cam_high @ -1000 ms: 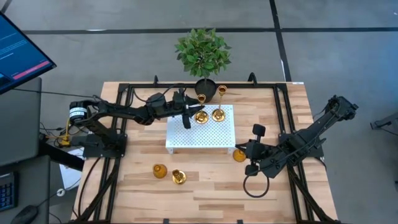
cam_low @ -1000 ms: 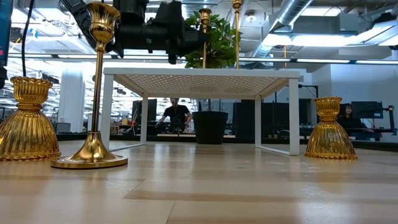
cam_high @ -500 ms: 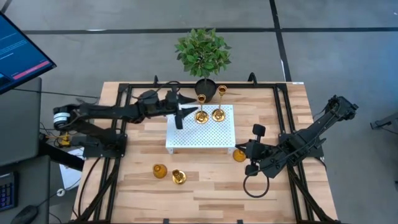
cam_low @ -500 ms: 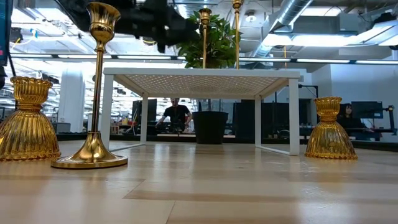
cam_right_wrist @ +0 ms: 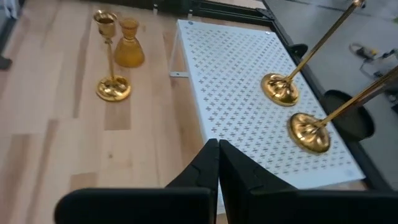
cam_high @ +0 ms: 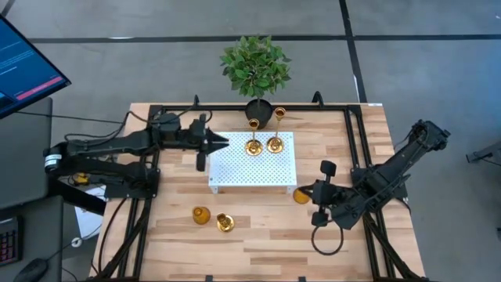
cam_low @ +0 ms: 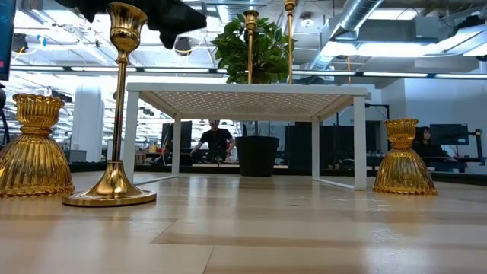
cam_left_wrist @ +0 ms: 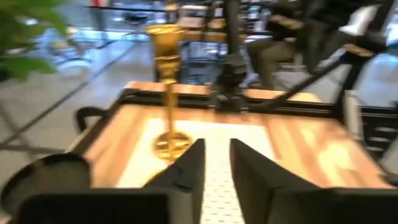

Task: Pick & Place candle stick holders
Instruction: Put the gold candle holder on the shelf

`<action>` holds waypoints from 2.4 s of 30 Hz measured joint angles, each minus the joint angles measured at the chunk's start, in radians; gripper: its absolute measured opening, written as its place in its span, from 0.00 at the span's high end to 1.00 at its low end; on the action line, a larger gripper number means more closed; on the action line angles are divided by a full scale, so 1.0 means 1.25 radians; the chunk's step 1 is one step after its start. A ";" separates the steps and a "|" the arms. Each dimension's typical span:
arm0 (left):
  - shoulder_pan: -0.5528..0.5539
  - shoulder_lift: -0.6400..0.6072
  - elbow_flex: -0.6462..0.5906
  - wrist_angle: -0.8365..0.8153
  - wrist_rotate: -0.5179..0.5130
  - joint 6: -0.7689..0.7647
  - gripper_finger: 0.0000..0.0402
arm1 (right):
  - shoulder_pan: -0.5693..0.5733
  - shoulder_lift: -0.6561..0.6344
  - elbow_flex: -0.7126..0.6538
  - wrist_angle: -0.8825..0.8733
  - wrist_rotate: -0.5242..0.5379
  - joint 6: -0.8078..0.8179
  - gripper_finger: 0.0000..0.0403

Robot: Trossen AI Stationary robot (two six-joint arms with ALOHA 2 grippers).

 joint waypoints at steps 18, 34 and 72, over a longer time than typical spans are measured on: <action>-0.194 -0.073 -0.144 -0.038 0.182 0.044 0.99 | 0.056 0.143 0.000 0.071 0.007 0.186 1.00; -0.547 -0.047 -0.234 -0.028 -0.094 0.005 0.99 | 0.062 0.194 0.000 0.247 0.023 0.182 1.00; -1.093 0.518 -0.043 0.254 -1.189 -0.396 1.00 | 0.077 0.193 0.000 0.239 0.027 0.175 1.00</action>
